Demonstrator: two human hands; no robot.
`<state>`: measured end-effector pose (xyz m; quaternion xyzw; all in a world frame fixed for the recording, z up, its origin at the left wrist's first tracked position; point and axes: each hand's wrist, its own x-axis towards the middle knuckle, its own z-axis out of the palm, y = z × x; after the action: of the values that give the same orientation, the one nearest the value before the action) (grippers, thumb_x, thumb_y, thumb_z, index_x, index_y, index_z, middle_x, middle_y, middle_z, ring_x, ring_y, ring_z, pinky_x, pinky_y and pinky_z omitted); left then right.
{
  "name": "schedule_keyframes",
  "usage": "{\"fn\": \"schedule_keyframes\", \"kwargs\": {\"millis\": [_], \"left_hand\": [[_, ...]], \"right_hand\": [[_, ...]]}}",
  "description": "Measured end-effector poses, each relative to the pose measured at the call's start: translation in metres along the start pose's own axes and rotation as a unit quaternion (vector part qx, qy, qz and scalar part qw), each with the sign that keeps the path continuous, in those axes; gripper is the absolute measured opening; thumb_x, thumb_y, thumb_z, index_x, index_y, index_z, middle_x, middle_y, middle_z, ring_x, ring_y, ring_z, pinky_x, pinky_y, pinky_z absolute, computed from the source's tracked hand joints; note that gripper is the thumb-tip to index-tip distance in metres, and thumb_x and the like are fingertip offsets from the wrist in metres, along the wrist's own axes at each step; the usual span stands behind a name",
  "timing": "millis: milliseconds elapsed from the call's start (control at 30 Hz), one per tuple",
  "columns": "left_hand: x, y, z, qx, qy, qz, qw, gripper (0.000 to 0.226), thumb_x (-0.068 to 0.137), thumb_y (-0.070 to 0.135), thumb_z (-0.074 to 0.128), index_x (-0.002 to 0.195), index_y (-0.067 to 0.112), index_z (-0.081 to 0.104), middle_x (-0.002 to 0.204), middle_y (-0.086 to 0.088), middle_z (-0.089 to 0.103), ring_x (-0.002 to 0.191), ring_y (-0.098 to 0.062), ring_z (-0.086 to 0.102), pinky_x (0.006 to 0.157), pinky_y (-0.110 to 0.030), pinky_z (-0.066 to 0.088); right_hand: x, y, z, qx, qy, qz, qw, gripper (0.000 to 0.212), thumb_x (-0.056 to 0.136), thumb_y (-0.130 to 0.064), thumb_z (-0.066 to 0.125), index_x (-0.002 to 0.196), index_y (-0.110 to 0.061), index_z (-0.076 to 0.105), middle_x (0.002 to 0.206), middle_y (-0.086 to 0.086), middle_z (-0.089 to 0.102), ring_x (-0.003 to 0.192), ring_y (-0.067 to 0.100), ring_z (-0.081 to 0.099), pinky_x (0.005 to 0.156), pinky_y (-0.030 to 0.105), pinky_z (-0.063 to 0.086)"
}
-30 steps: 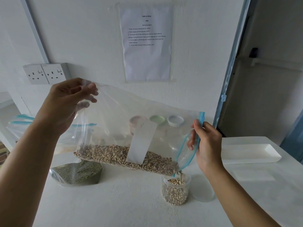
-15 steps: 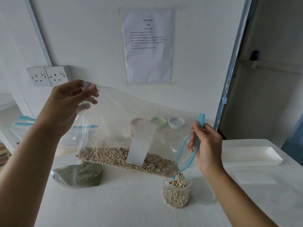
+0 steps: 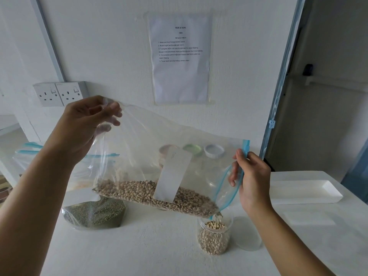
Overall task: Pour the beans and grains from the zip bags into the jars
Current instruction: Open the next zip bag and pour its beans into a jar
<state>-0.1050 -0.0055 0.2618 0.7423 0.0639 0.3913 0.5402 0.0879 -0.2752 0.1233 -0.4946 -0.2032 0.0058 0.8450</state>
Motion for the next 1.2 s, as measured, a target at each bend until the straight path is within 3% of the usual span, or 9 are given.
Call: {"fn": "schedule_keyframes", "kwargs": {"millis": [433, 700, 1200], "left_hand": [[-0.0011, 0.0018, -0.0005, 0.001, 0.000, 0.004, 1.000, 0.010, 0.086, 0.029, 0.070, 0.081, 0.023, 0.075, 0.084, 0.000, 0.070, 0.077, -0.014, 0.064, 0.076, -0.031, 0.046], [0.0021, -0.0003, -0.0009, 0.000, 0.004, 0.002, 1.000, 0.012, 0.090, 0.025, 0.068, 0.080, 0.022, 0.073, 0.082, 0.002, 0.070, 0.072, -0.011, 0.064, 0.068, -0.019, 0.048], [0.0020, 0.0034, -0.0028, 0.005, -0.001, 0.006, 1.000, 0.011, 0.090, 0.025, 0.068, 0.082, 0.021, 0.074, 0.084, -0.001, 0.070, 0.074, -0.013, 0.064, 0.074, -0.028, 0.046]], "right_hand": [[0.0014, -0.0001, -0.0004, -0.004, -0.001, -0.005, 1.000, 0.027, 0.098, -0.022, 0.064, 0.076, -0.006, 0.064, 0.055, 0.009, 0.046, 0.045, 0.021, 0.036, 0.045, 0.030, 0.035], [0.0030, -0.0005, 0.0010, 0.005, -0.007, -0.003, 1.000, 0.028, 0.098, -0.021, 0.065, 0.072, -0.009, 0.065, 0.053, 0.008, 0.045, 0.044, 0.021, 0.036, 0.044, 0.028, 0.033], [0.0024, -0.0034, 0.0011, -0.001, -0.014, -0.005, 1.000, 0.028, 0.097, -0.023, 0.065, 0.073, -0.008, 0.065, 0.055, 0.010, 0.046, 0.046, 0.021, 0.037, 0.044, 0.028, 0.035]]}}
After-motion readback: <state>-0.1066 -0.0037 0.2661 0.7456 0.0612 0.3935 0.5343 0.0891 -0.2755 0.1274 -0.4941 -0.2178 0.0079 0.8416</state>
